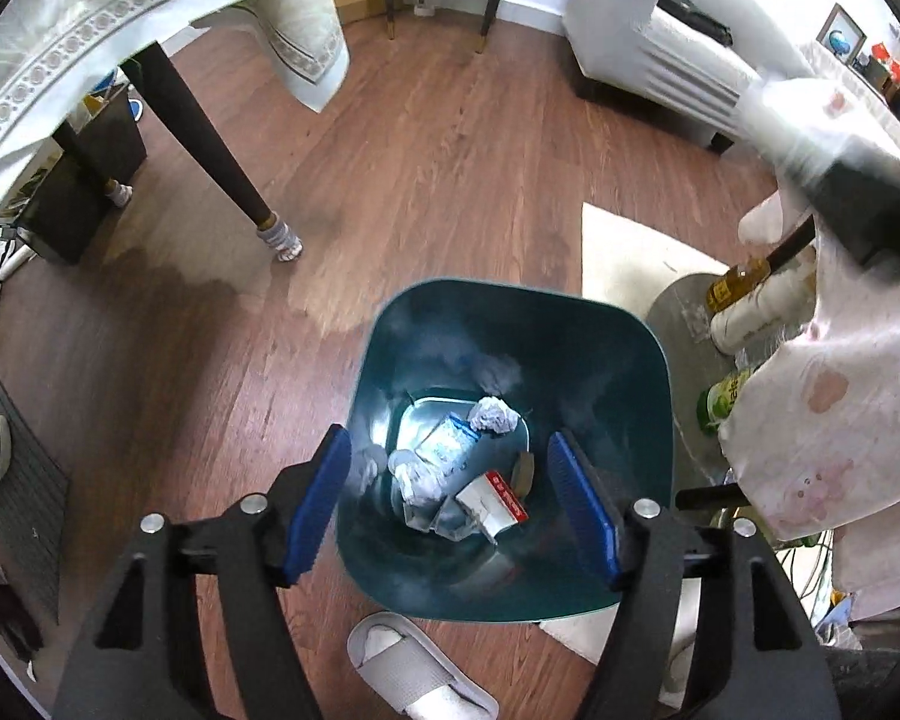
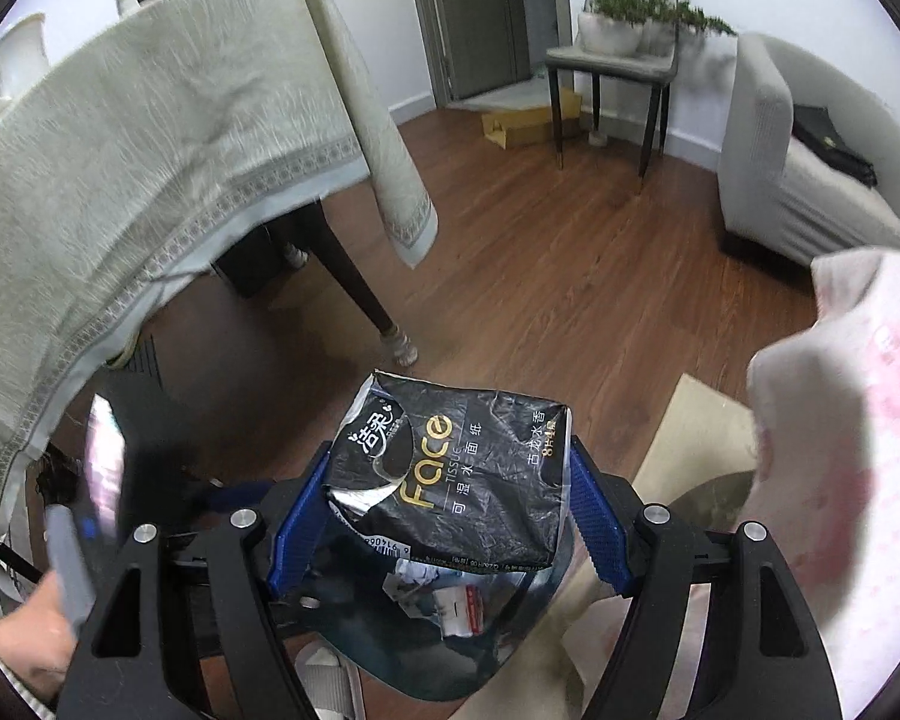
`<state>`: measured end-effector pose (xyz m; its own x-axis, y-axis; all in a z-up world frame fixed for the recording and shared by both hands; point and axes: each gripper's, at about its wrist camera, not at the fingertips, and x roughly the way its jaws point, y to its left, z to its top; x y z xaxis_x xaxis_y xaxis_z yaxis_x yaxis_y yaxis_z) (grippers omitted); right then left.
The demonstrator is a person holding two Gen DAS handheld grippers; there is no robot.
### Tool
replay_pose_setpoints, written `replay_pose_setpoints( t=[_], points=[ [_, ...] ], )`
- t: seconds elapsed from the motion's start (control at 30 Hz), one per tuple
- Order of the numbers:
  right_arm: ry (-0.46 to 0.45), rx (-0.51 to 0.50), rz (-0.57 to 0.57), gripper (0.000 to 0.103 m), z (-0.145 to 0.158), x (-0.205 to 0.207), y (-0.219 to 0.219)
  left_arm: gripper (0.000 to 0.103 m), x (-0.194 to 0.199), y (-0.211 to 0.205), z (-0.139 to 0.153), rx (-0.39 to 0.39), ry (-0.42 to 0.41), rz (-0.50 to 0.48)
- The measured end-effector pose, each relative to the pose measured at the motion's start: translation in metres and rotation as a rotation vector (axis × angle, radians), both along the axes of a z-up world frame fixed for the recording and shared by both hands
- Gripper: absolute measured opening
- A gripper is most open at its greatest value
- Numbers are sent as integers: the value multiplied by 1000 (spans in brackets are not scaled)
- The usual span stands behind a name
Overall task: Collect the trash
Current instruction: 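Open the left tool then the right tool to drop both items into the bin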
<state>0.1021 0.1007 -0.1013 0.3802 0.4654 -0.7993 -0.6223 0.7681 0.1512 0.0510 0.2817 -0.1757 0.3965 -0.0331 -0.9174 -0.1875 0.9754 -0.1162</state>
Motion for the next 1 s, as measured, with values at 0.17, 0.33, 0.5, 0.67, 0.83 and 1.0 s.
replay_pose_setpoints(
  t=[0.17,0.33,0.5,0.67,0.83,1.0],
  points=[
    [45,-43,-1,74,-28,1,9,72,-6,14,18,1,-47,35],
    [85,-75,2,74,-53,2,16,71,-11,24,42,4,-112,61],
    [105,-94,27,75,-68,-2,25,69,-16,28,64,-2,-185,61],
    [134,-96,39,75,-83,-4,30,63,-21,28,82,-3,-231,61],
    [163,-104,58,76,-101,-9,37,58,-24,24,100,-4,-277,51],
    [177,-149,95,84,-117,-20,43,54,-29,23,121,-18,-337,50]
  ],
)
